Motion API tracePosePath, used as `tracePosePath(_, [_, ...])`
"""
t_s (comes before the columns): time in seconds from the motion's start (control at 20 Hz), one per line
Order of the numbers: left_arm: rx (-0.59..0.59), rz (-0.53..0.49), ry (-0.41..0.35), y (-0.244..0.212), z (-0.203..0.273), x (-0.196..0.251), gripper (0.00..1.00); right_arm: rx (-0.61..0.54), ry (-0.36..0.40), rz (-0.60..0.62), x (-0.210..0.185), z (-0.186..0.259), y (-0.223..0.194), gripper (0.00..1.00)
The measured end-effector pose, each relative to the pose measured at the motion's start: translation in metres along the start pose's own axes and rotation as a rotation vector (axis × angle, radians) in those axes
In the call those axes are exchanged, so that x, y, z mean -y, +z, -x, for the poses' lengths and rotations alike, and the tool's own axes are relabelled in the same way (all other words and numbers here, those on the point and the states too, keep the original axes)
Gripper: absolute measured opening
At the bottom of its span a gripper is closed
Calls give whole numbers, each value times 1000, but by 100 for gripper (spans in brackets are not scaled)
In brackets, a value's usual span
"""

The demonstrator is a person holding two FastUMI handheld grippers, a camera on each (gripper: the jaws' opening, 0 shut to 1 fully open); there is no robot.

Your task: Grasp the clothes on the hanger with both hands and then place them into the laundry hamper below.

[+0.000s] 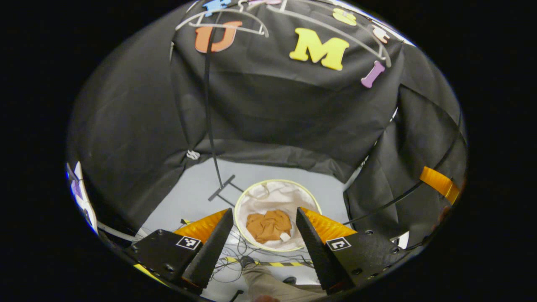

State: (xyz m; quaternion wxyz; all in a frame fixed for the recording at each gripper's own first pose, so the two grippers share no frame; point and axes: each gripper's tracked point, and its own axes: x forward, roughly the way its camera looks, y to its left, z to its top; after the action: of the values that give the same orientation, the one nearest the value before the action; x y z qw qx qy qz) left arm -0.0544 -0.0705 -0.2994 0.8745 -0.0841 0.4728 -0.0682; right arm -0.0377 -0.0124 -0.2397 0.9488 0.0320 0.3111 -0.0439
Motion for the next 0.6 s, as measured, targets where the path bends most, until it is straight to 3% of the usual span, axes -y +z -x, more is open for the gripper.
tracePosePath(0.05, [57, -2, 9, 11, 19, 6, 93, 51, 1, 8, 13, 22, 10, 81])
tracePosePath(0.1, [112, -6, 21, 19, 38, 11, 100, 98, 9, 10, 22, 39, 19, 80])
tracePosePath(0.15, [167, -16, 28, 27, 60, 18, 95, 138, 23, 11, 31, 59, 28, 80])
tracePosePath(0.3, [334, -60, 47, 57, 132, 44, 96, 252, 49, 19, 52, 120, 49, 82])
tracePosePath(0.35, [392, -69, 50, 69, 158, 52, 91, 296, 62, 22, 58, 141, 60, 77])
tracePosePath(0.45, [497, -90, 55, 89, 207, 67, 94, 387, 76, 34, 67, 177, 87, 83])
tracePosePath(0.55, [606, -125, 52, 105, 251, 82, 98, 486, 95, 36, 70, 211, 114, 97])
tracePosePath(0.6, [653, -134, 50, 110, 270, 88, 100, 525, 103, 35, 74, 223, 118, 98])
